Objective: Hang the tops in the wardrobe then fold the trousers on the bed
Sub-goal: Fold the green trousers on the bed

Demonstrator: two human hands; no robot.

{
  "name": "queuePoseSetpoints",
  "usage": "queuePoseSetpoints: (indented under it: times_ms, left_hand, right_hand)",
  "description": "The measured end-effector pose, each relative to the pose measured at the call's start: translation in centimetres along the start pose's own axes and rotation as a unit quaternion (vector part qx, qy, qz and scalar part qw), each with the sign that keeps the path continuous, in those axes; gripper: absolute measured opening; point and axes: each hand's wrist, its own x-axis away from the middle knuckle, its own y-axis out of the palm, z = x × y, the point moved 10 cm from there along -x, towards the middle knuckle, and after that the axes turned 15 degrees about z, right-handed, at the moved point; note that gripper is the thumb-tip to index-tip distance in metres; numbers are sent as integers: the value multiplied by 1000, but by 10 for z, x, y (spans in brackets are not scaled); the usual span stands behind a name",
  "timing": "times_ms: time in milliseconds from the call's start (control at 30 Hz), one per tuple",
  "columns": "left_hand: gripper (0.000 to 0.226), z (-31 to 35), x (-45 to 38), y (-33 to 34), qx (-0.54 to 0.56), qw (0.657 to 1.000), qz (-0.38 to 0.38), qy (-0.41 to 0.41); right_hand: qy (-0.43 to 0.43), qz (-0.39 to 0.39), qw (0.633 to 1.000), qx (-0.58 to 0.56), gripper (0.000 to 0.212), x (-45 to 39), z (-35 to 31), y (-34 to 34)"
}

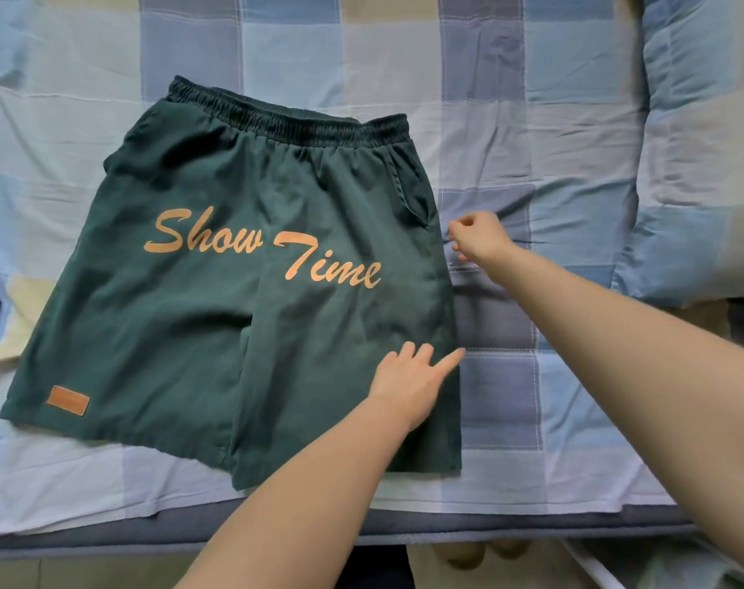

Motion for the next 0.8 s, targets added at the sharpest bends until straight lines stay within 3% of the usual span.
queuePoseSetpoints:
  times_ms: [100, 200, 300, 400, 467, 567, 700, 800]
  left_hand:
    - [79, 2, -16, 18, -18, 999, -42, -10]
    - [51, 5, -24, 30, -5, 997, -73, -40]
    - [39, 12, -31, 27, 42, 995, -63, -59]
    - [47, 15, -34, 13, 89, 994, -34, -47]
    - [40, 14, -30, -3, 162, 986, -12, -42]
    - [28, -3, -10, -19, 318, 946, 3, -70]
    - [38, -66, 29, -37, 433, 885, 25, -168]
    - [37, -130, 62, -47, 463, 855, 43, -229]
  right_hand:
    - [-7, -4, 1000, -10, 15, -17, -26, 12]
    - [-8, -8, 1000, -24, 21, -29, -41, 28]
    - [15, -7, 1000, 1, 48, -36, -42, 41]
    - [5, -9, 1000, 26, 49, -41, -52, 52]
    - [1, -8, 1000, 29, 51, -43, -65, 55]
    - [-2, 75, 996, 52, 32, -45, -86, 41]
    - [44, 184, 982, 4, 16, -40, -101, 6]
    - [50, 218, 975, -10, 29, -28, -126, -12]
